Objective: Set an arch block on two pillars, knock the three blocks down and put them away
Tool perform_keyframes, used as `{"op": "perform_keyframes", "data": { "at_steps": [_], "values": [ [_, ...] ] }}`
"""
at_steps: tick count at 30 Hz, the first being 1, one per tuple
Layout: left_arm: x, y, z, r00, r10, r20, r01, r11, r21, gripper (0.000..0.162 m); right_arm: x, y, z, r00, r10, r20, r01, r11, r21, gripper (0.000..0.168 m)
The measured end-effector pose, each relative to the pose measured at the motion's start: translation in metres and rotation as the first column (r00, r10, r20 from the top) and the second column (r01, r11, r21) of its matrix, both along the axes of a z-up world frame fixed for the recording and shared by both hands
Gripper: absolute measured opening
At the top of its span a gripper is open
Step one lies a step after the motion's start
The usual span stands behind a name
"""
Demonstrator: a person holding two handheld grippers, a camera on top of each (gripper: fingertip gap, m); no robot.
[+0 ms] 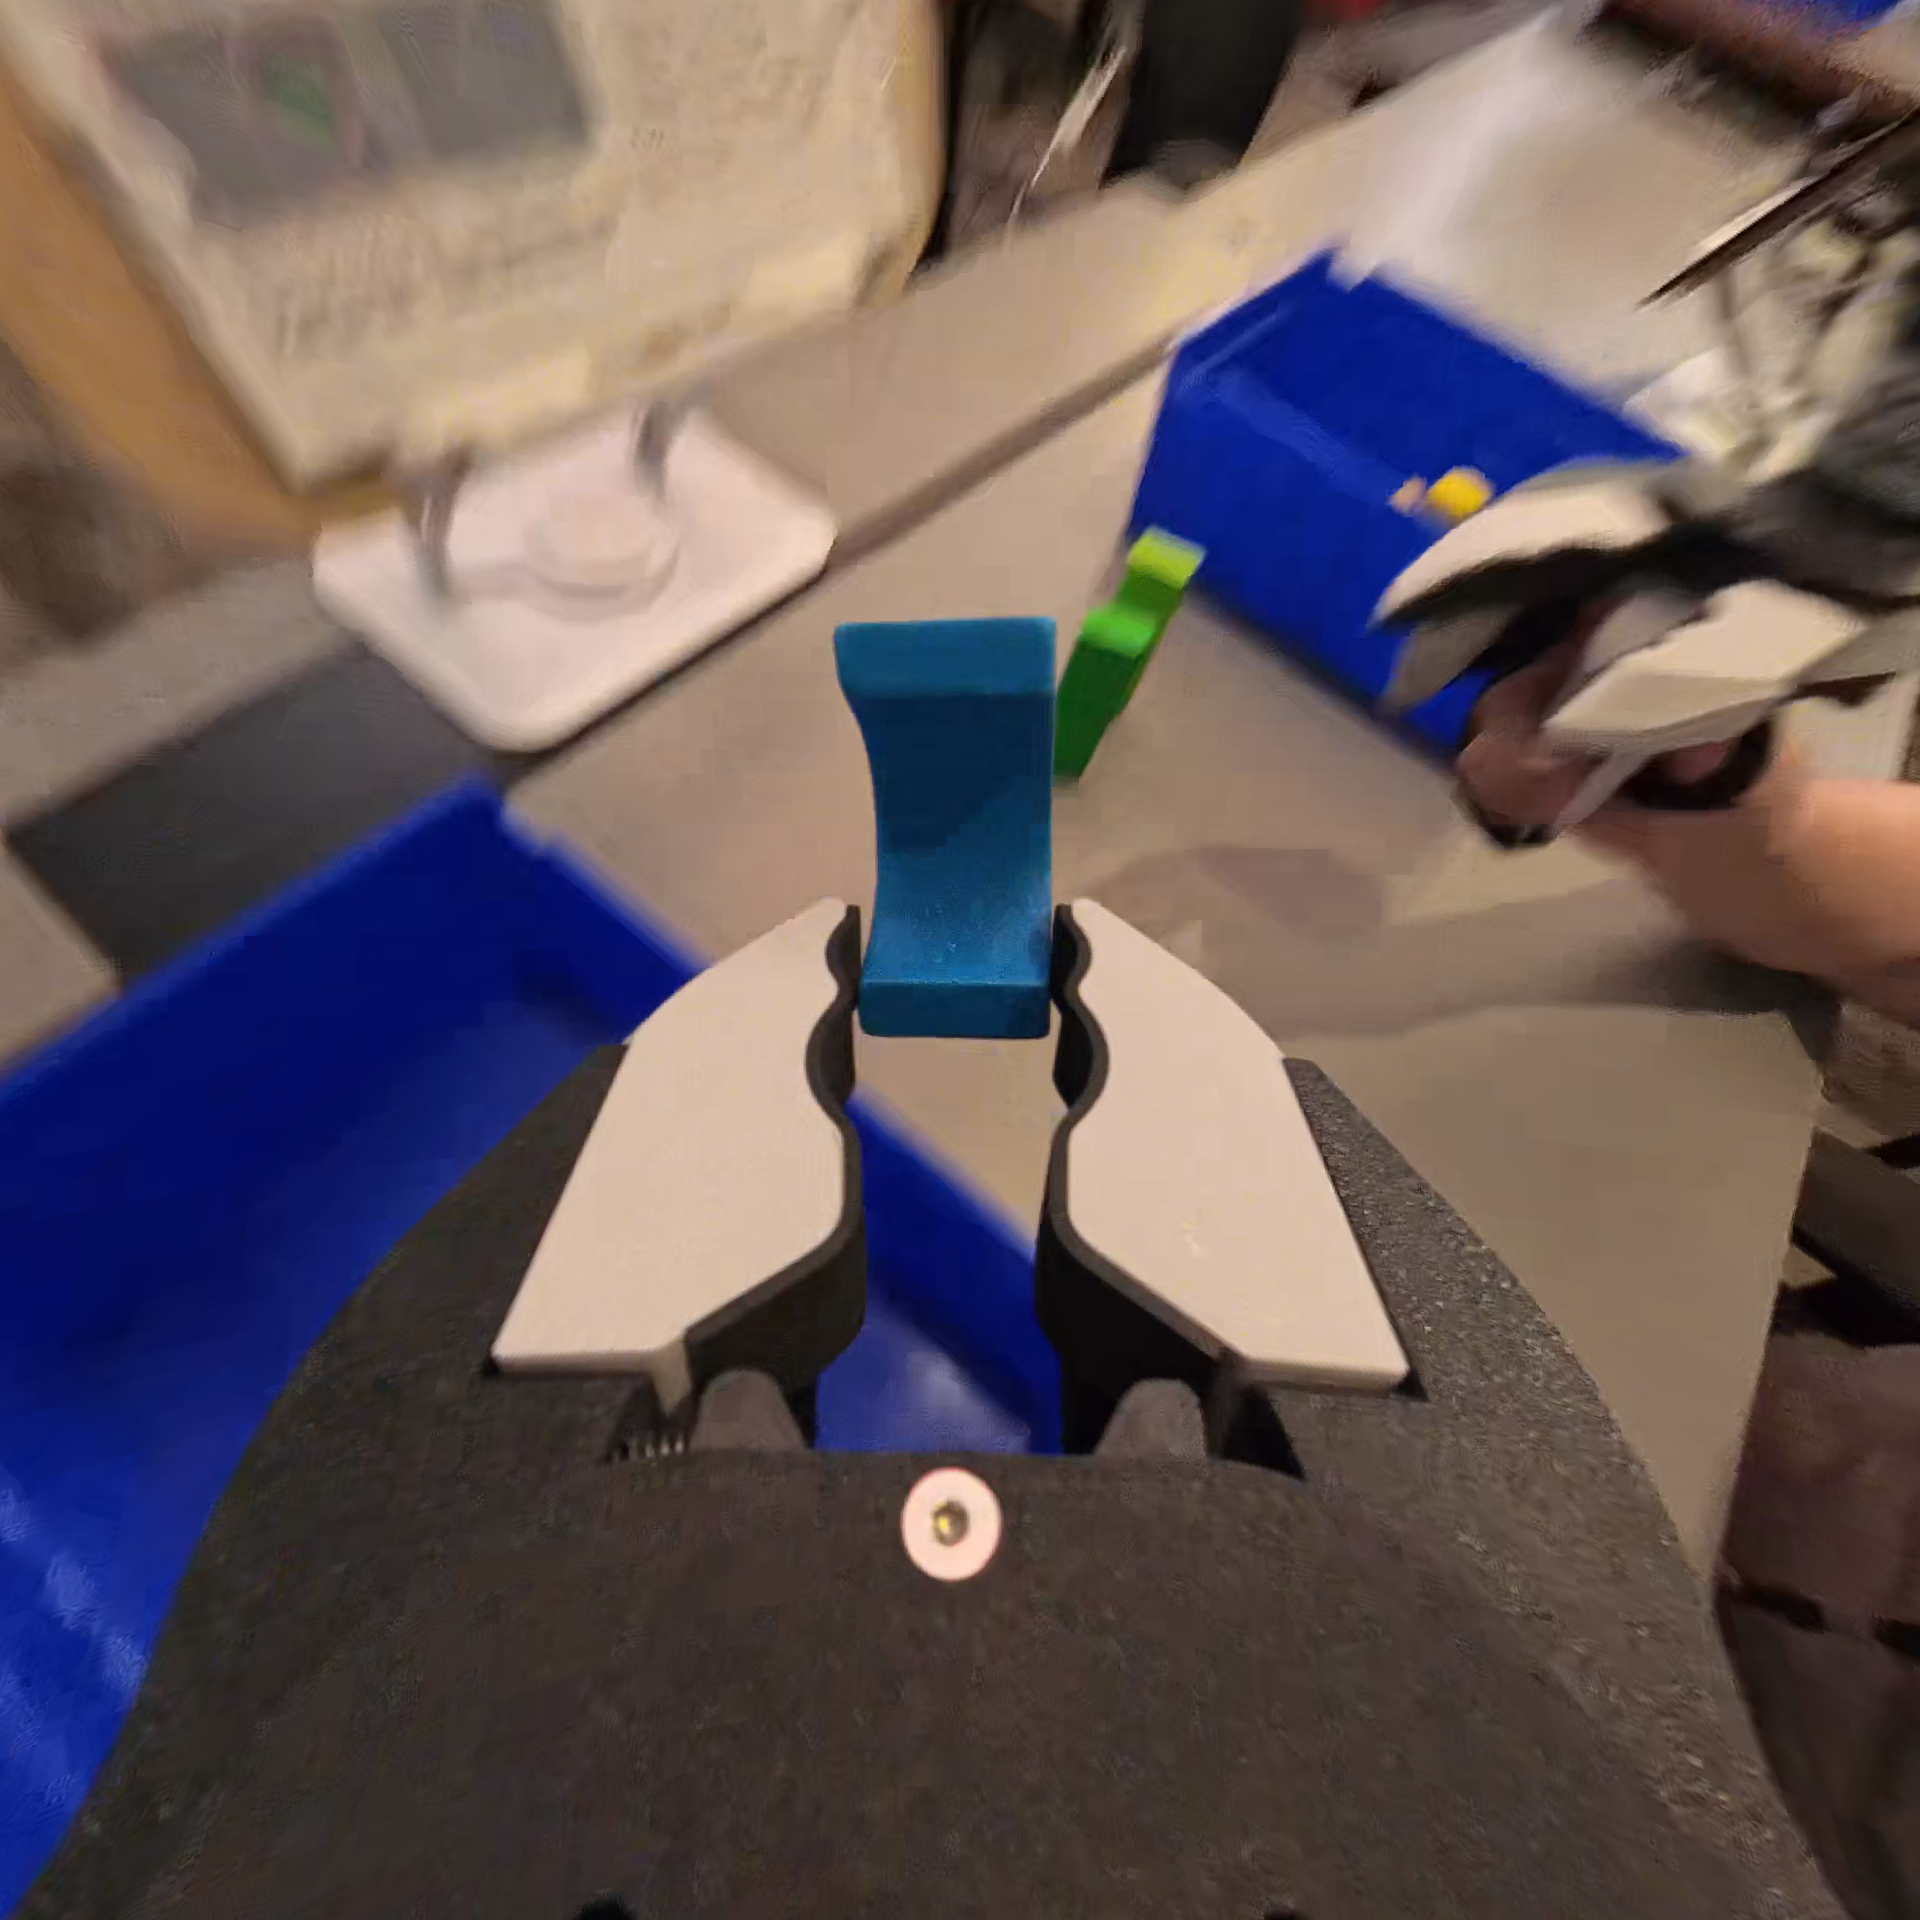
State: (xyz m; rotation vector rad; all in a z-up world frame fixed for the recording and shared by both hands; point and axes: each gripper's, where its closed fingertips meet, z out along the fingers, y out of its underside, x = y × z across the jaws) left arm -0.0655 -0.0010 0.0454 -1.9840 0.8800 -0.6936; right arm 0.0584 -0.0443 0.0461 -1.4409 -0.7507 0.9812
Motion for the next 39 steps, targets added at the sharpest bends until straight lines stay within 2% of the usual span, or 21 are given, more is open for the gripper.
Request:
{"op": "perform_keyframes", "data": {
  "at_steps": [3,5,7,9,11,14,17,21,22,25,32,34,36,38,39],
  "values": [
    [0.055,-0.02,0.039,0.995,-0.079,0.065,0.063,0.973,0.223,0.035,0.006,-0.005,0.018,0.976,0.051,-0.213,-0.087,0.982,-0.166,0.045],
    [0.086,-0.036,0.046,0.99,-0.126,0.058,0.102,0.947,0.304,0.035,0.012,-0.009,0.03,0.95,0.071,-0.303,-0.138,0.969,-0.203,0.044],
    [0.116,-0.056,0.046,0.975,-0.214,0.068,0.179,0.923,0.34,0.034,0.015,-0.014,0.039,0.936,0.104,-0.337,-0.172,0.969,-0.176,0.044],
    [0.138,-0.078,0.043,0.942,-0.322,0.096,0.281,0.911,0.301,0.034,0.018,-0.021,0.05,0.923,0.164,-0.347,-0.204,0.976,-0.08,0.046],
    [0.144,-0.079,0.049,0.943,-0.303,0.135,0.246,0.913,0.326,0.034,0.024,-0.025,0.057,0.912,0.2,-0.358,-0.219,0.976,-0.012,0.046],
    [0.139,-0.064,0.054,0.979,-0.162,0.127,0.098,0.908,0.407,0.035,0.03,-0.026,0.063,0.916,0.168,-0.365,-0.18,0.984,-0.001,0.046],
    [0.141,-0.058,0.049,0.997,-0.067,0.042,0.038,0.874,0.484,0.034,0.029,-0.027,0.066,0.937,0.103,-0.335,-0.109,0.994,0.003,0.045],
    [0.152,-0.058,0.036,0.999,-0.019,-0.032,0.033,0.854,0.52,0.035,0.038,-0.019,0.063,0.951,-0.059,-0.305,0.068,0.998,0.017,0.029],
    [0.153,-0.057,0.036,0.999,-0.005,-0.032,0.021,0.848,0.53,0.034,0.038,-0.018,0.06,0.957,-0.075,-0.281,0.084,0.996,0.018,0.023],
    [0.154,-0.056,0.033,0.998,0.009,-0.057,0.024,0.839,0.544,0.034,0.03,-0.016,0.049,0.976,-0.09,-0.2,0.088,0.996,-0.021,0.023],
    [0.157,-0.057,0.03,0.995,0.043,-0.089,0.015,0.822,0.569,0.035,0.033,-0.012,0.044,0.977,-0.115,-0.179,0.111,0.993,-0.028,0.014],
    [0.156,-0.055,0.026,0.993,0.061,-0.103,0.007,0.829,0.559,0.036,0.039,-0.005,0.045,0.981,-0.148,-0.129,0.152,0.988,0.023,0.014],
    [0.149,-0.05,0.023,0.985,0.098,-0.14,-0.005,0.834,0.551,0.045,0.058,0.011,0.051,0.97,-0.237,-0.052,0.242,0.96,0.139,0.013],
    [0.14,-0.046,0.02,0.978,0.119,-0.17,-0.017,0.863,0.505,0.045,0.085,0.034,0.051,0.92,-0.383,0.085,0.347,0.896,0.276,0.013],
    [0.135,-0.045,0.019,0.979,0.118,-0.167,-0.024,0.88,0.475,0.045,0.099,0.046,0.047,0.864,-0.475,0.166,0.396,0.846,0.358,0.013]
  ]
}}
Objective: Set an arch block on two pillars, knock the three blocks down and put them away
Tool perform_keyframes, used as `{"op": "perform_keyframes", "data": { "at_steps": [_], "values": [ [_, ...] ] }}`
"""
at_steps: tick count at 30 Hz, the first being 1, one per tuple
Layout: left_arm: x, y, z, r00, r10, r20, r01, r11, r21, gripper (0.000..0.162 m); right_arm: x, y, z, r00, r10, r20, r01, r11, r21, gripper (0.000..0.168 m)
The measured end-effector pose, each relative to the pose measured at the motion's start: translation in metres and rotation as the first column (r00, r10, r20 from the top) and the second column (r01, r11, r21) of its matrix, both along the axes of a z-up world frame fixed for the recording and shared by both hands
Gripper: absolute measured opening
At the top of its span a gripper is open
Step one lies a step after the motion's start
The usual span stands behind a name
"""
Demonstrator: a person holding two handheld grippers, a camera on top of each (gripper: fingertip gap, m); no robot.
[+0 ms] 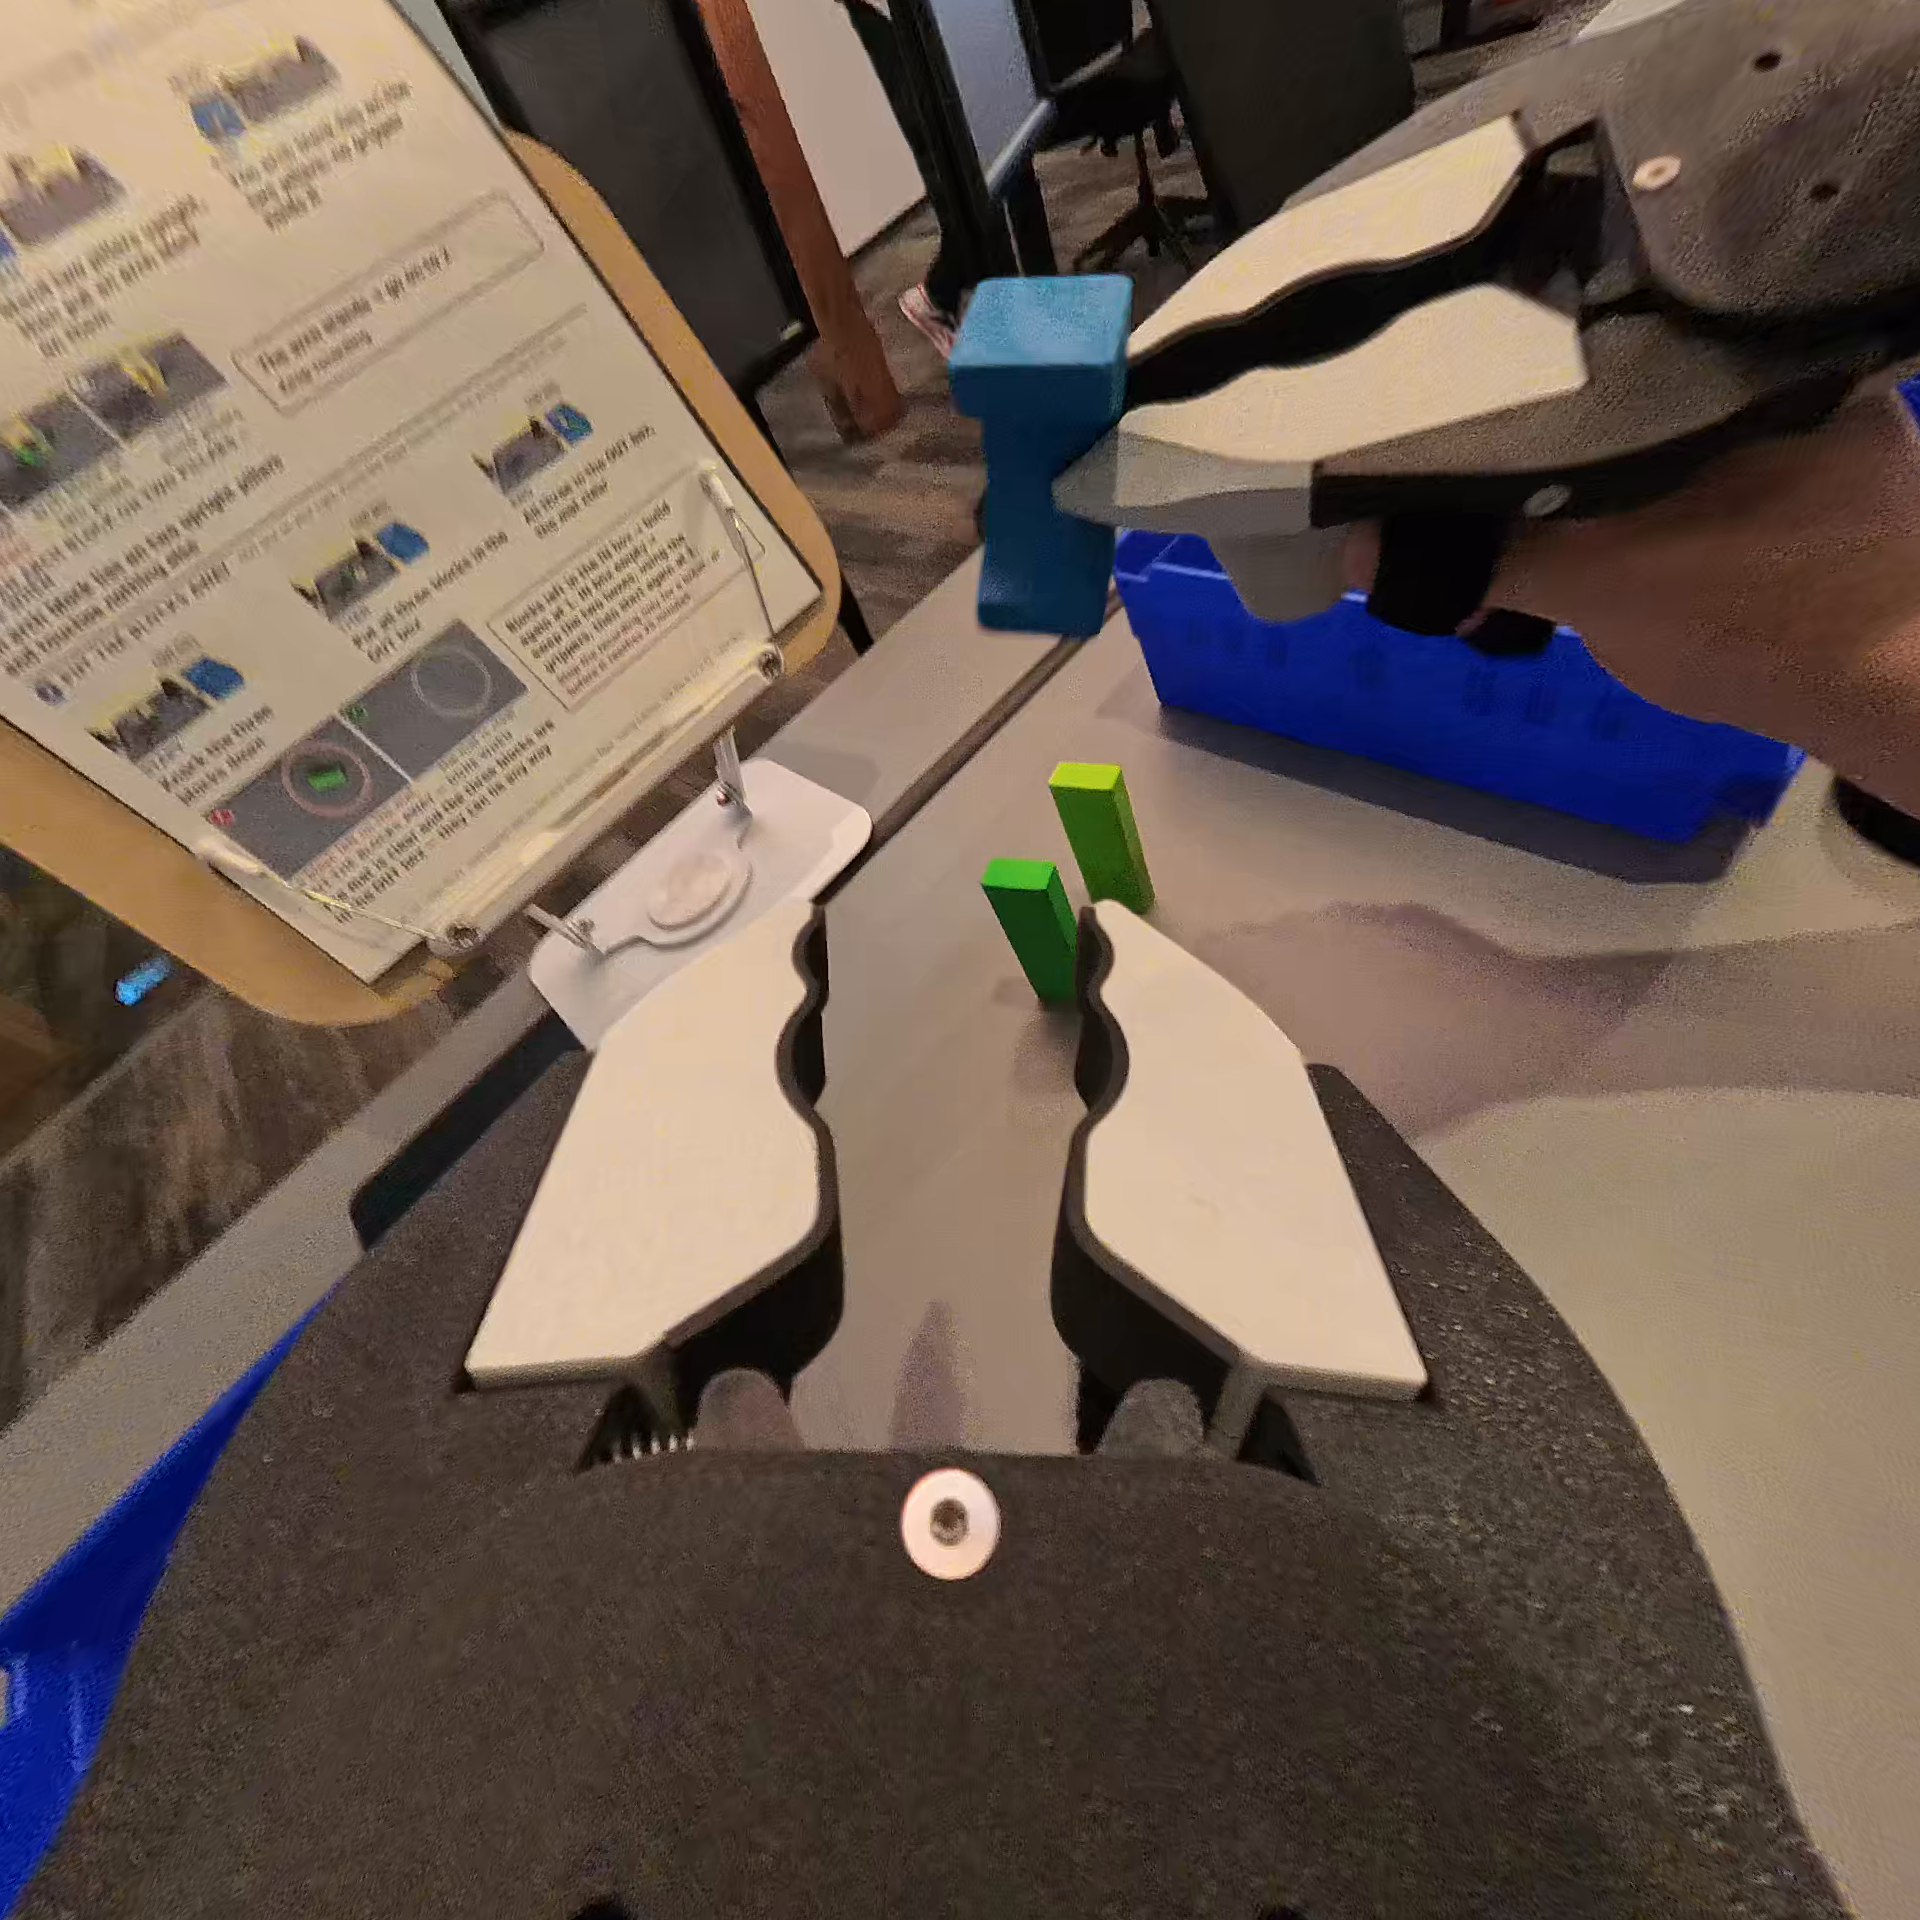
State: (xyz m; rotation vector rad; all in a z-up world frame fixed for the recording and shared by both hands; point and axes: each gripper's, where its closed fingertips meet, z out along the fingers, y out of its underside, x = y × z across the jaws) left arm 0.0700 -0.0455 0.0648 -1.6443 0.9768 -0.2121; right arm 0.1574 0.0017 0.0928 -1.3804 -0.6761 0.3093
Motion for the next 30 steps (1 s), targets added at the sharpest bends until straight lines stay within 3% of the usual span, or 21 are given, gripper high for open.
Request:
{"op": "perform_keyframes", "data": {
  "at_steps": [2,5,9,12,18,30],
  "values": [
    [-0.007,0.0,0.001,1.0,-0.007,0.027,0.009,0.998,-0.065,0.046,0.02,0.019,-0.013,0.953,-0.186,0.24,0.164,0.98,0.109,0.013],
    [-0.022,0.006,0.005,0.999,0.016,0.051,-0.011,0.995,-0.099,0.046,0.022,0.035,-0.041,0.774,-0.352,0.527,0.234,0.931,0.279,0.014],
    [-0.043,0.012,0.014,0.995,0.048,0.083,-0.038,0.993,-0.115,0.046,0.023,0.05,-0.077,0.559,-0.461,0.689,0.222,0.884,0.411,0.014],
    [-0.051,0.01,0.023,0.99,0.042,0.133,-0.025,0.991,-0.128,0.044,0.025,0.051,-0.089,0.401,-0.554,0.73,0.191,0.83,0.524,0.013],
    [-0.058,0.01,0.03,0.988,0.034,0.151,-0.015,0.992,-0.127,0.041,0.015,0.054,-0.116,0.282,-0.57,0.772,0.131,0.82,0.558,0.014],
    [-0.048,0.003,0.026,0.994,0.001,0.106,0.012,0.993,-0.116,0.04,0.013,0.064,-0.126,0.215,-0.557,0.802,0.11,0.83,0.547,0.014]
  ]
}}
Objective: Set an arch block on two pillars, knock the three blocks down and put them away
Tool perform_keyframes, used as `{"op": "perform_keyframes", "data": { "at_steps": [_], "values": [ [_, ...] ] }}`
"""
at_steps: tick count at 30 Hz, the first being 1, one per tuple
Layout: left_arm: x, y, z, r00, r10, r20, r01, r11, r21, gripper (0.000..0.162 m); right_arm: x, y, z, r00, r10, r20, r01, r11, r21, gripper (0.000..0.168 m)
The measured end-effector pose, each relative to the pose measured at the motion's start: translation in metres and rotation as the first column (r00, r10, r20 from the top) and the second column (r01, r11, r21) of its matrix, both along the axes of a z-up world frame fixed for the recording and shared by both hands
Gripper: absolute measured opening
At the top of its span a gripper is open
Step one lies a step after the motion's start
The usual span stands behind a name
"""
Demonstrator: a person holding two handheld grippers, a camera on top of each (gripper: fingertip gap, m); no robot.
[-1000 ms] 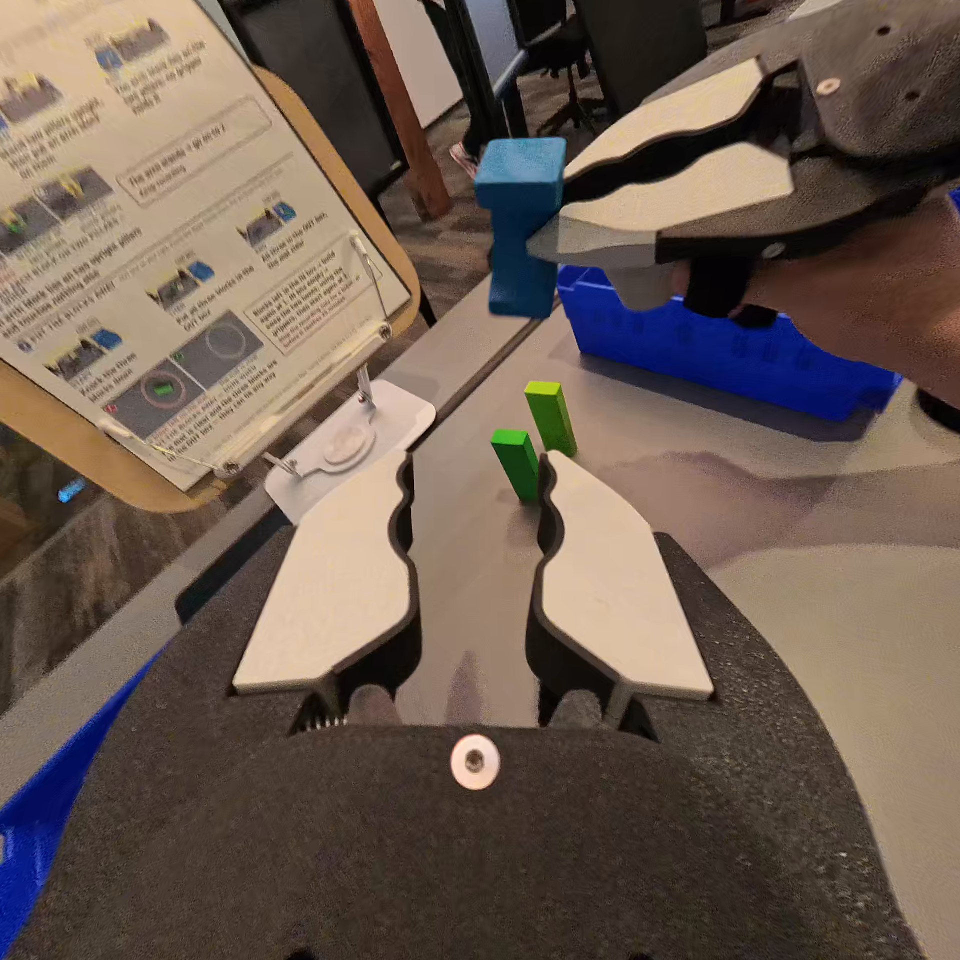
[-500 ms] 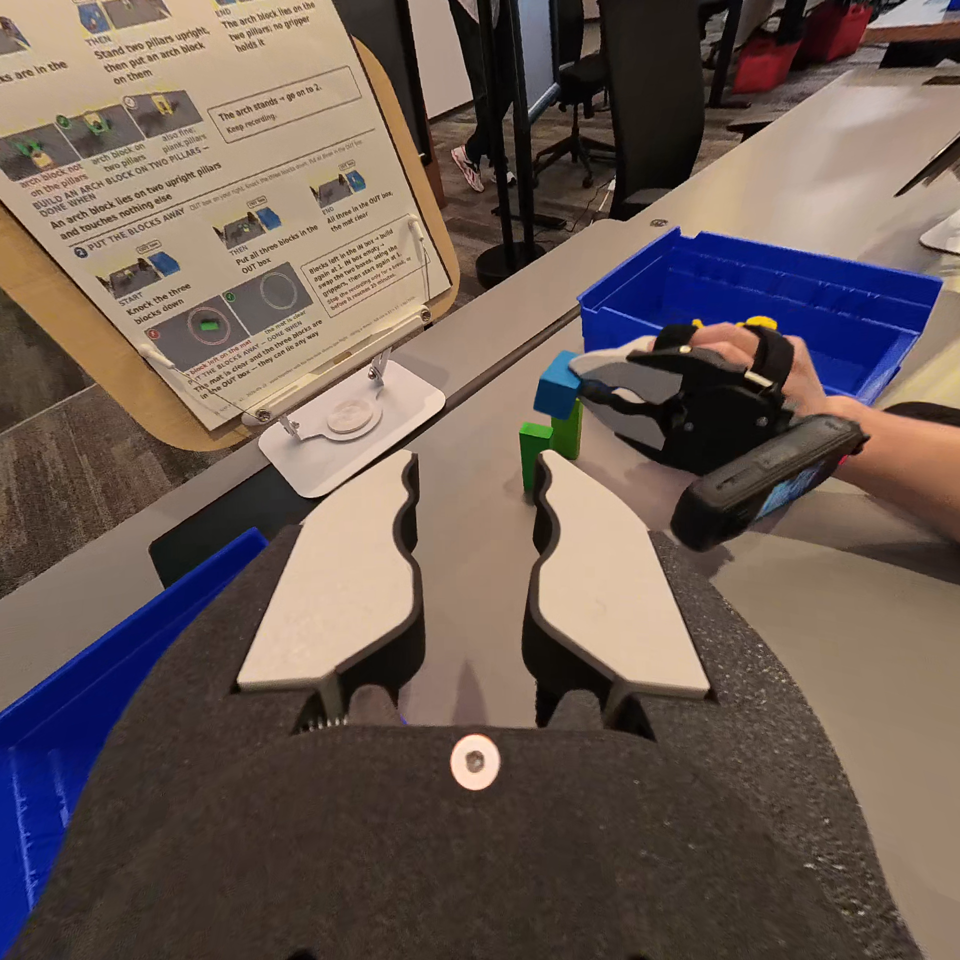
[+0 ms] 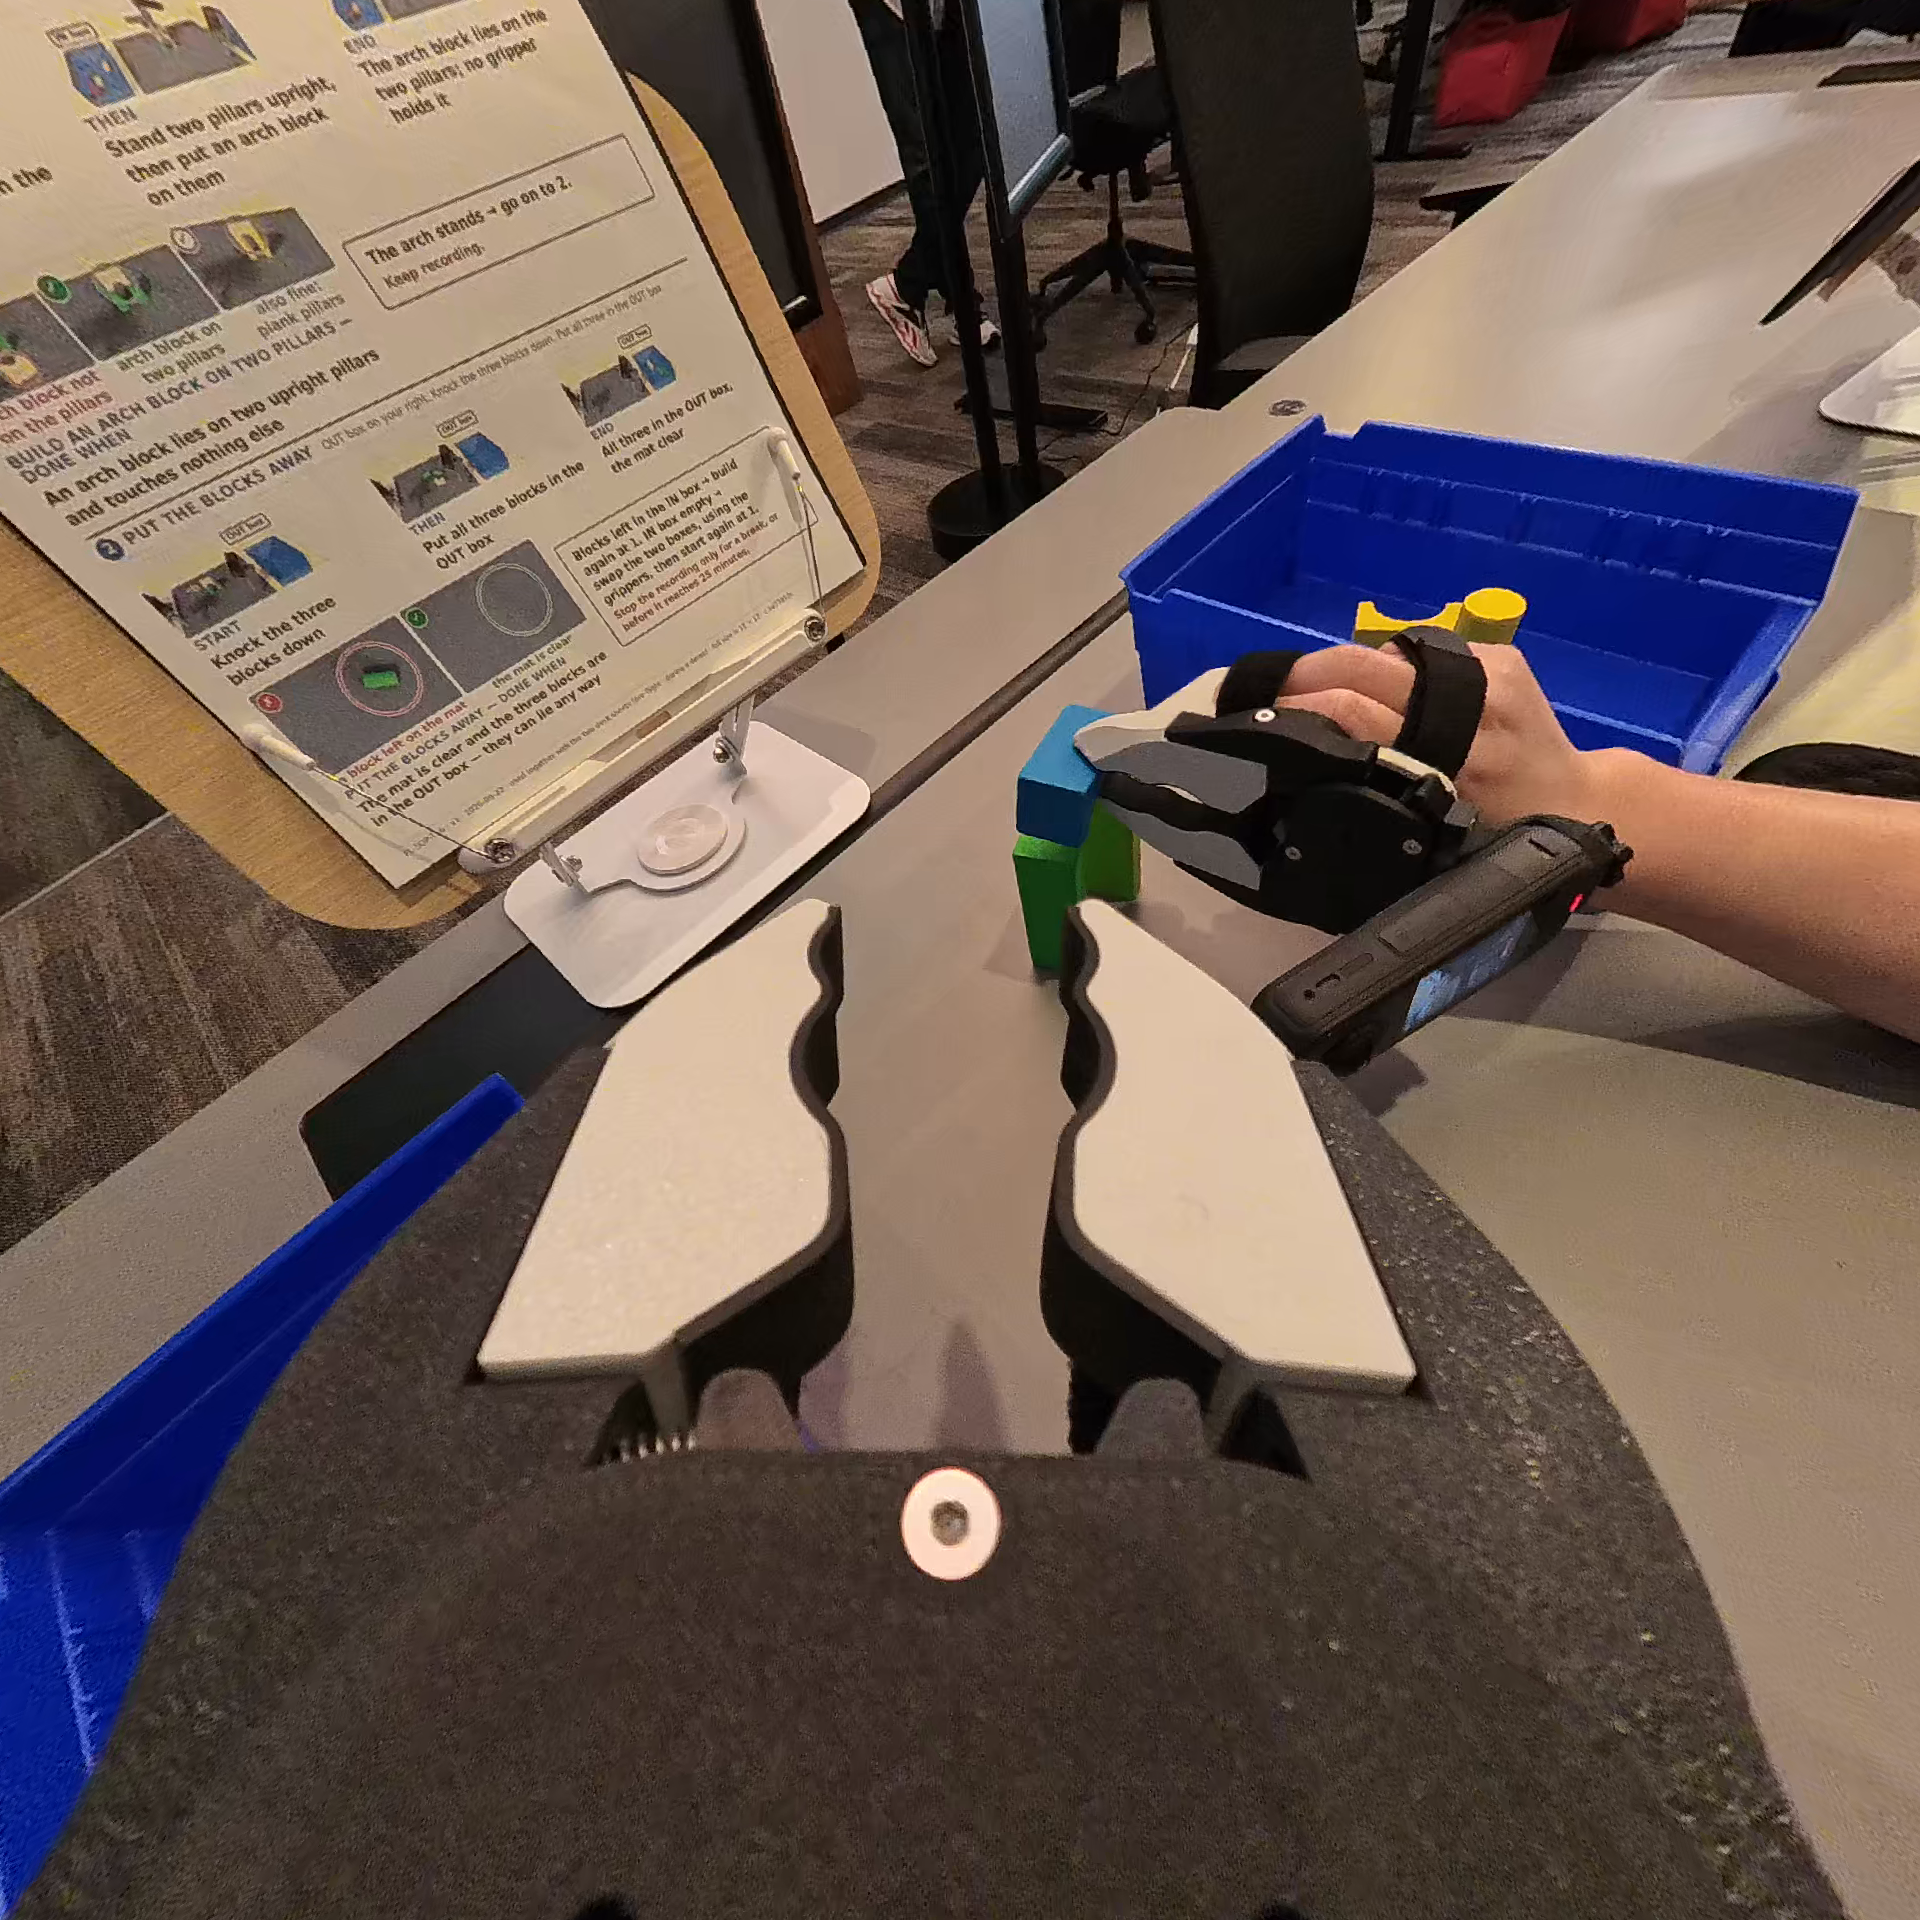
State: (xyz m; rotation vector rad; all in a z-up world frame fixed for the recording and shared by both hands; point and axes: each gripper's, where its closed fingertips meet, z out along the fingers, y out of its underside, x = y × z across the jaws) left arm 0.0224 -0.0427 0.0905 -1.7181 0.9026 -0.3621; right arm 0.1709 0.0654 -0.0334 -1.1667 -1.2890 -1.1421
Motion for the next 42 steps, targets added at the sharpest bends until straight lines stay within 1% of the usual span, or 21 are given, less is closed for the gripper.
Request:
{"op": "perform_keyframes", "data": {
  "at_steps": [13,15,40,42],
  "values": [
    [0.004,0.0,-0.005,1.0,-0.007,-0.03,0.007,1.0,0.001,0.038,0.001,0.004,-0.006,0.999,-0.005,0.034,0.006,1.0,-0.027,0.014],
    [0.002,0.002,-0.007,0.999,0.009,-0.037,-0.009,1.0,0.002,0.036,0.001,0.005,-0.007,0.999,-0.007,0.035,0.008,0.999,-0.032,0.014],
    [0.006,0.003,-0.014,0.999,0.003,-0.055,-0.004,1.0,-0.016,0.036,-0.001,0.006,-0.009,0.999,0.006,0.036,-0.006,1.0,-0.002,0.013],
    [0.006,0.003,-0.015,0.998,0.002,-0.059,-0.003,1.0,-0.025,0.036,-0.002,0.006,-0.008,0.999,0.009,0.034,-0.009,1.0,0.002,0.016]
  ]
}}
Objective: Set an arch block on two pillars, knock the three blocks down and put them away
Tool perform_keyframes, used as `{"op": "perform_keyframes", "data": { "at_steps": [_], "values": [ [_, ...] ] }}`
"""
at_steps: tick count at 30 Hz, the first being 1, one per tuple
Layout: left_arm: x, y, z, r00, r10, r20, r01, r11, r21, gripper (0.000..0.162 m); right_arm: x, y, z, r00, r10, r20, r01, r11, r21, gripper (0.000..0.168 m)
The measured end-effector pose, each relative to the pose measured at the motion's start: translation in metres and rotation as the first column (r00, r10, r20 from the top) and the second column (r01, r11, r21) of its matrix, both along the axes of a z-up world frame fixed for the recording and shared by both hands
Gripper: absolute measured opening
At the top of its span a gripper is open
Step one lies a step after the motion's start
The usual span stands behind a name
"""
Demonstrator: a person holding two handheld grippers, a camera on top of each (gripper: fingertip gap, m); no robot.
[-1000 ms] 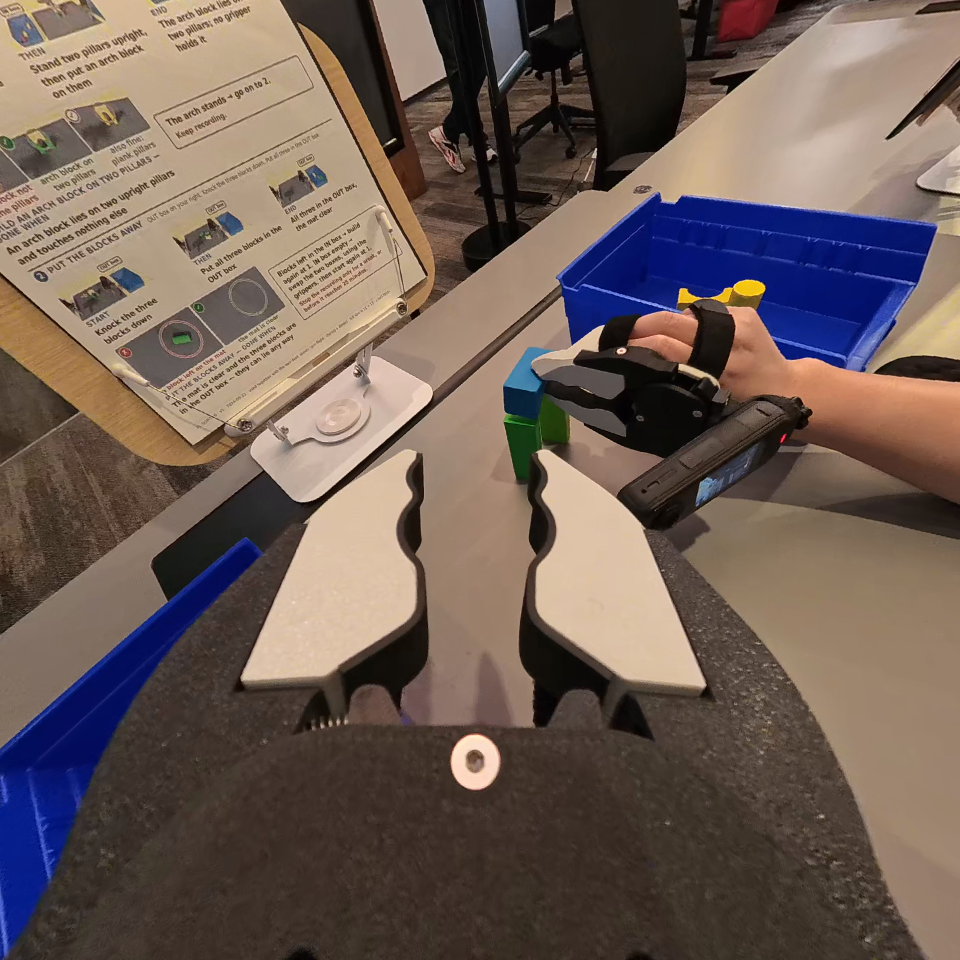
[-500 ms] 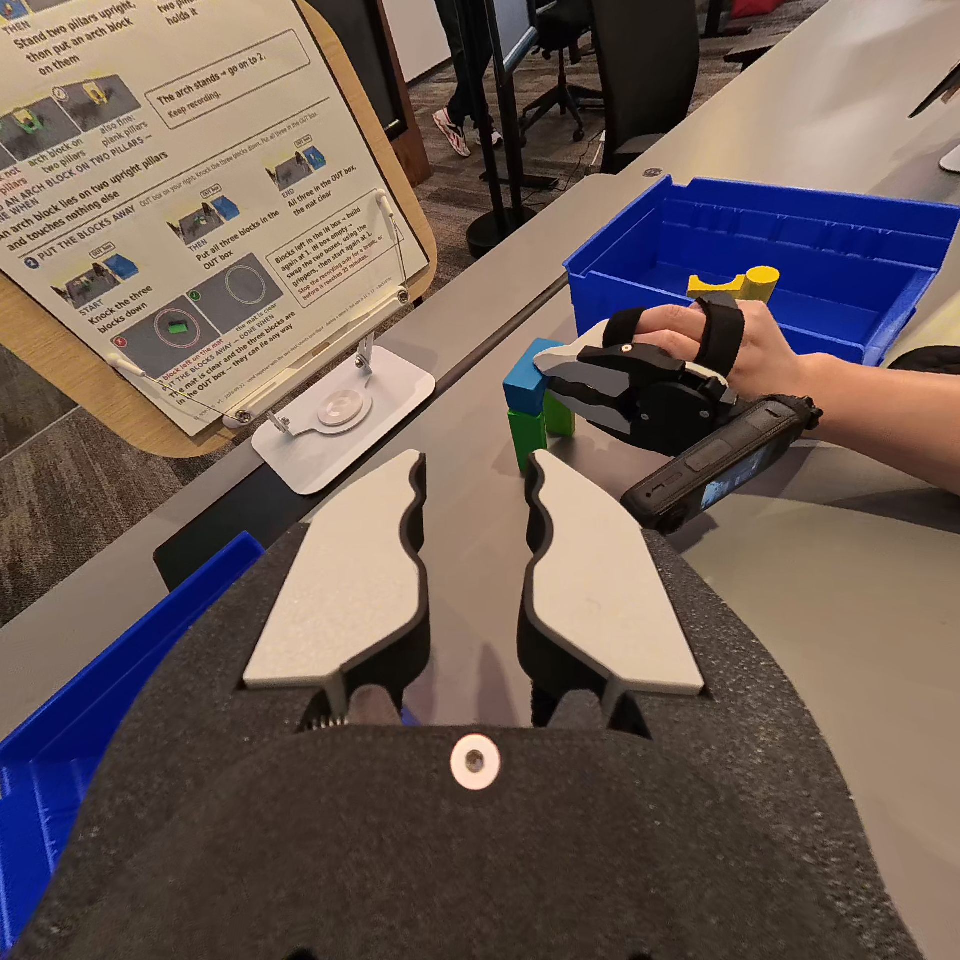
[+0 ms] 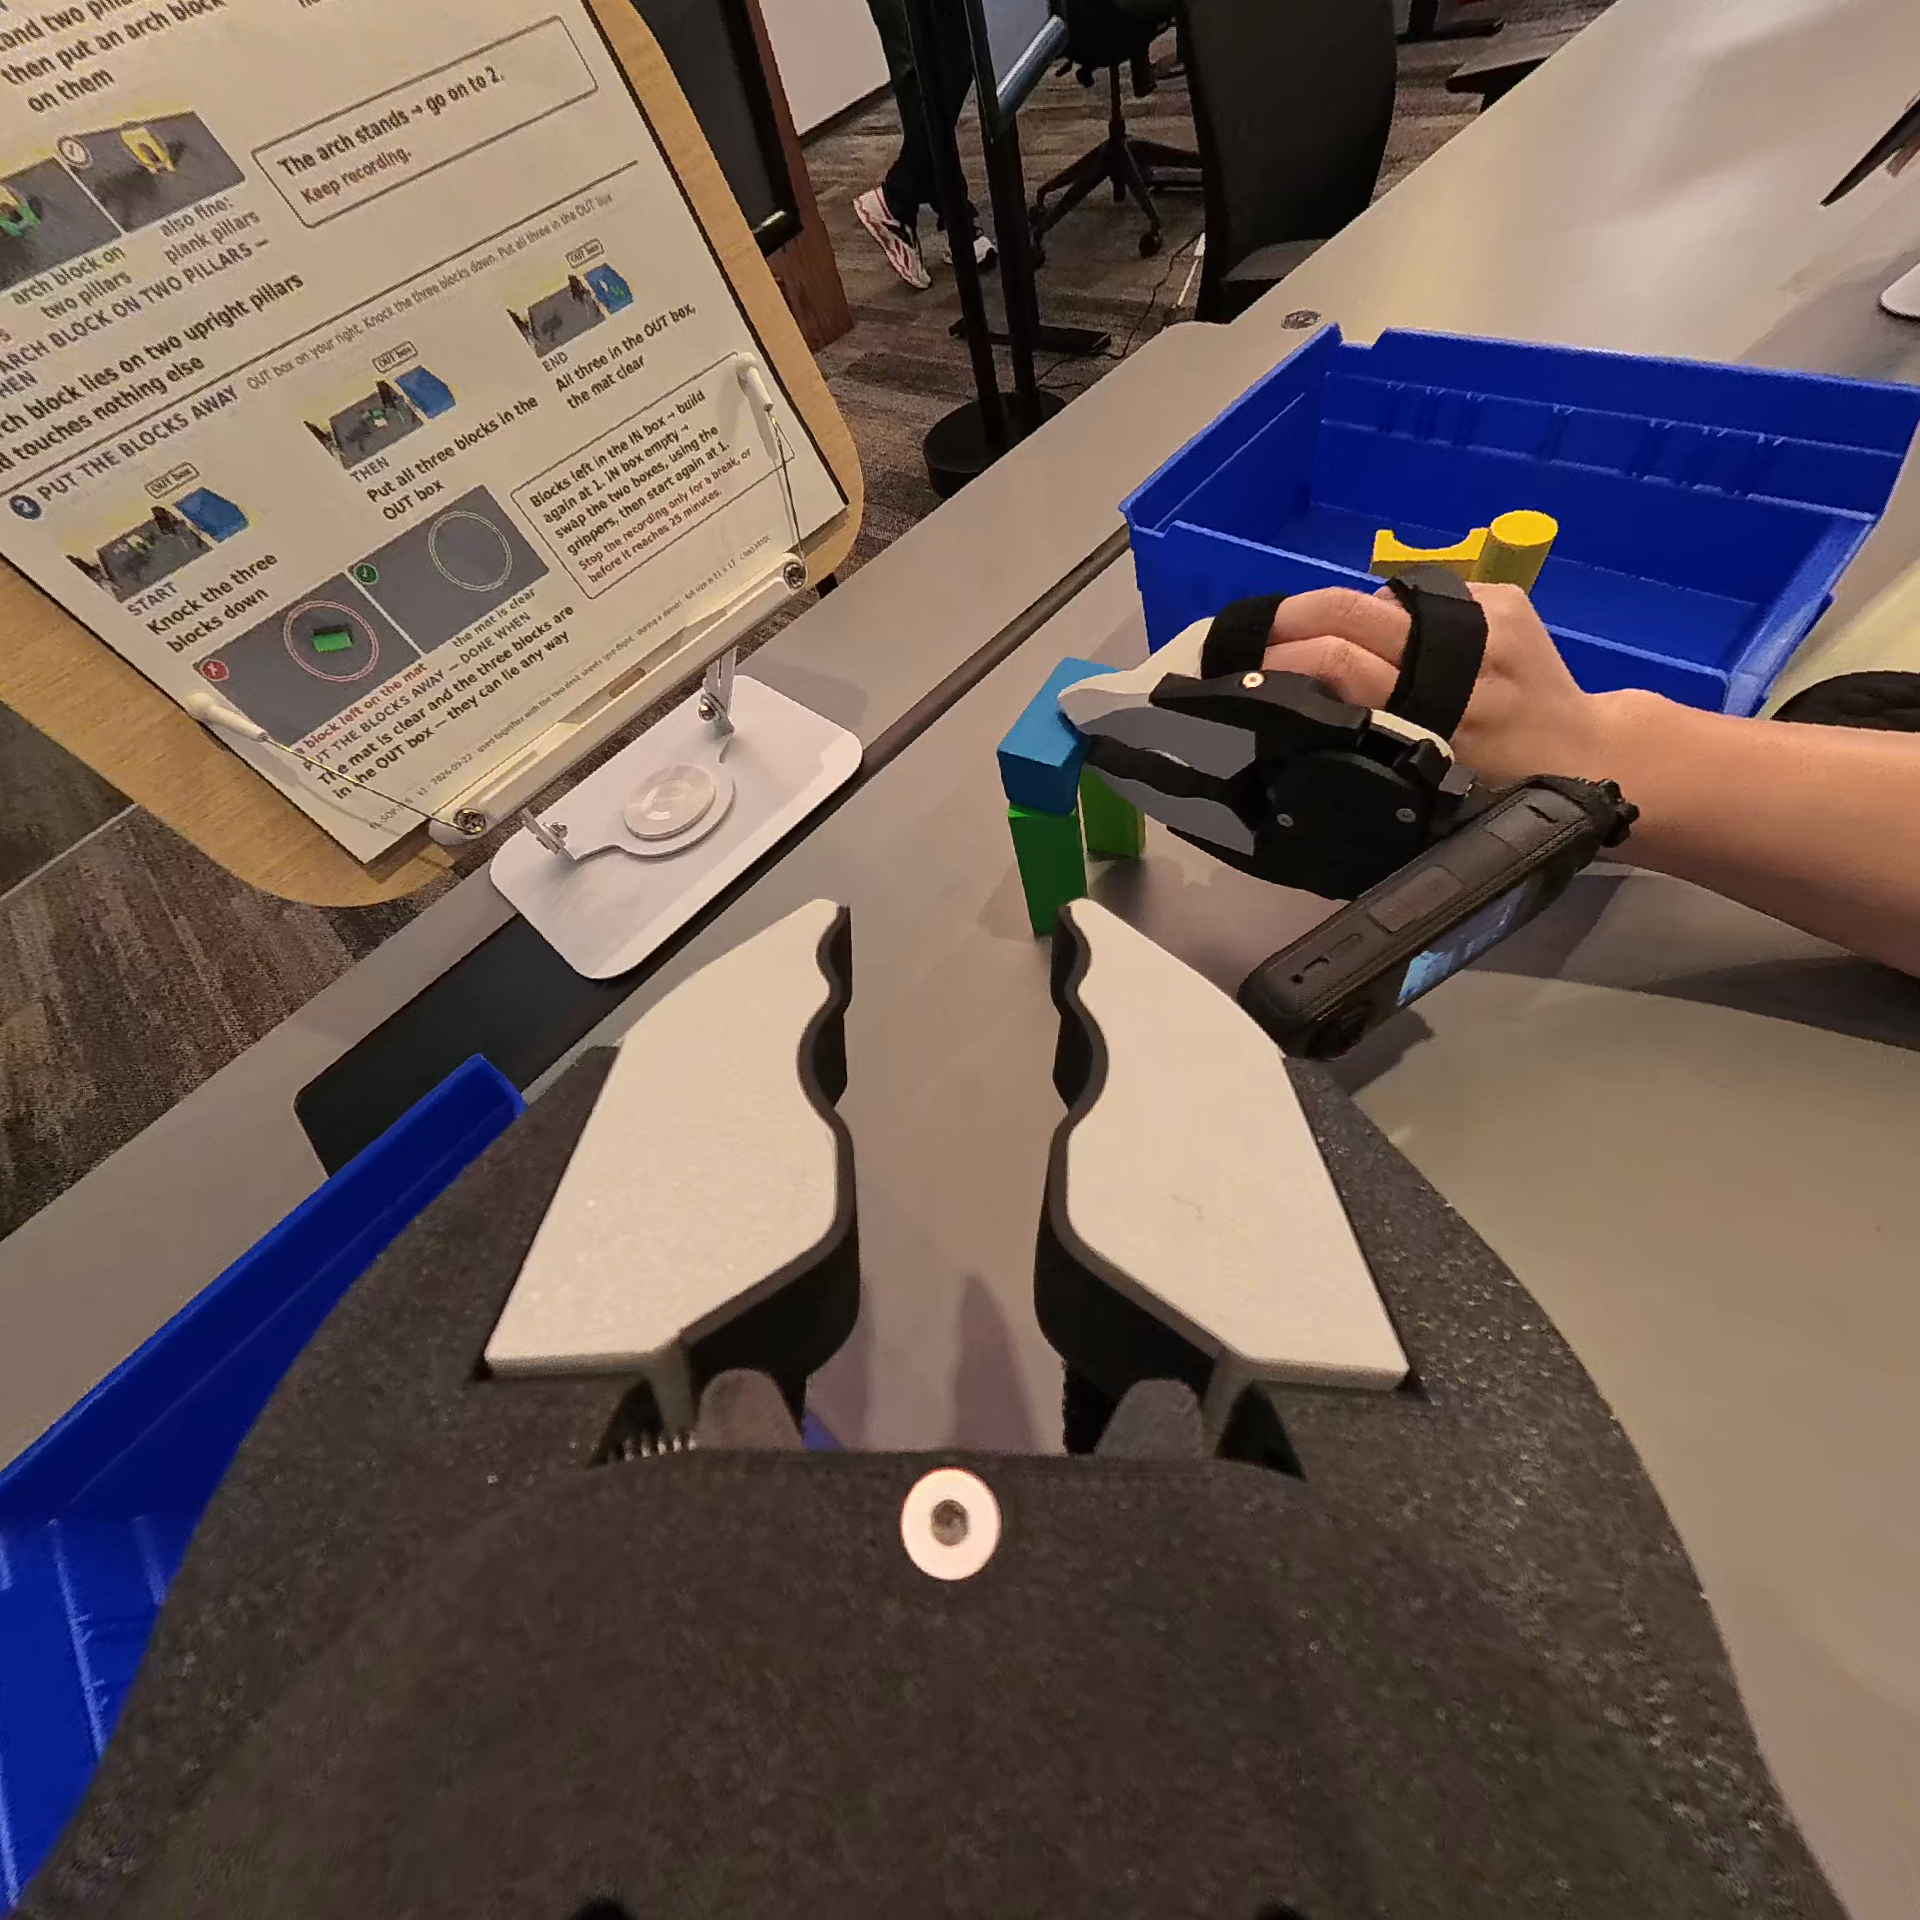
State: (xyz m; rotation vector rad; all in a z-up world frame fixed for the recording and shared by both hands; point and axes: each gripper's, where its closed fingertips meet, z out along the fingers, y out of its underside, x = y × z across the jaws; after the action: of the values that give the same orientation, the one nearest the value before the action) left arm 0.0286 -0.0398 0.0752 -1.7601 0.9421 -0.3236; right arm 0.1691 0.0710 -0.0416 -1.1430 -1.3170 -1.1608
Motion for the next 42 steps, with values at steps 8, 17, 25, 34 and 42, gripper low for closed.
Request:
{"op": "perform_keyframes", "data": {
  "at_steps": [8,17,25,34,42],
  "values": [
    [-0.003,0.001,0.0,1.0,0.005,0.005,-0.005,1.0,-0.012,0.037,0.0,-0.001,0.002,1.0,0.011,-0.016,-0.011,1.0,-0.003,0.024],
    [-0.005,0.002,-0.001,1.0,0.009,0.003,-0.009,1.0,-0.02,0.037,0.002,-0.004,0.0,1.0,0.009,-0.016,-0.01,1.0,-0.022,0.032],
    [-0.003,0.006,-0.013,0.999,0.017,-0.029,-0.019,0.999,-0.043,0.037,-0.002,-0.02,-0.006,0.994,0.106,-0.039,-0.11,0.986,-0.125,0.044],
    [-0.003,0.007,-0.007,1.0,-0.003,0.03,0.004,0.998,-0.055,0.041,-0.016,-0.073,0.016,0.894,0.318,-0.316,-0.427,0.819,-0.383,0.047],
    [0.004,-0.003,0.011,0.987,-0.074,0.14,0.081,0.996,-0.045,0.056,-0.011,-0.104,0.118,0.339,0.242,-0.909,-0.795,0.591,-0.139,0.047]
  ]
}}
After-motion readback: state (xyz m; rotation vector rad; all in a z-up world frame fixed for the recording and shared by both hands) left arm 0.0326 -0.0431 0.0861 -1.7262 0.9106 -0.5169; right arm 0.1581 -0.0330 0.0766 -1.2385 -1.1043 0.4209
